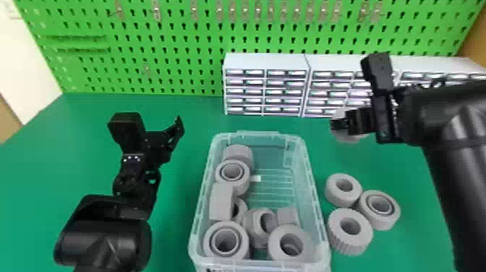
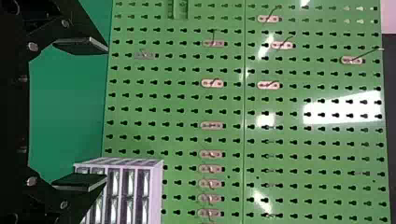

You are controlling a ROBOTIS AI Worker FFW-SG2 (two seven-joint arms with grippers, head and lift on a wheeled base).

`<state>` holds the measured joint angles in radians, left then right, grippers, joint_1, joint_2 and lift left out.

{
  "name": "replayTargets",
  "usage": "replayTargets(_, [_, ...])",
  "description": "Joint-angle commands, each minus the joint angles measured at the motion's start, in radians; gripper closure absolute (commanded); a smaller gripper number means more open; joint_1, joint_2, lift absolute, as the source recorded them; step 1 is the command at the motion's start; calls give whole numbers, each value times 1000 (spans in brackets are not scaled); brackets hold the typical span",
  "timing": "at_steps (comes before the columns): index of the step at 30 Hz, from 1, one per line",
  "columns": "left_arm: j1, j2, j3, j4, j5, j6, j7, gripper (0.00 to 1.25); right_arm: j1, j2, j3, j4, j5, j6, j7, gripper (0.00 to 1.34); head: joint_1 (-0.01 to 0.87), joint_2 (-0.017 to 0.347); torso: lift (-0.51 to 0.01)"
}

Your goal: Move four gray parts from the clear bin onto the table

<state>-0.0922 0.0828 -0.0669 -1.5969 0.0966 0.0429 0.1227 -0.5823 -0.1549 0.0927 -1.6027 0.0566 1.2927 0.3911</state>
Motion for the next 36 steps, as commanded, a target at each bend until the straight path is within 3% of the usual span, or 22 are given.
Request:
replayTargets(1, [0,0,-1,0,0,0,0,294,22,0,-54,0,17,2,0,1023,693,72,-52])
replayTargets(20, [-6,0,-5,0,2,0,0,295,81,-8,-202,0,109,-7,0,1023,693,72,-52])
replayTargets(36, [-9,0,-8,0,2,0,0,294,133,-12,-327,49,158,-32,0,1023,693,72,-52])
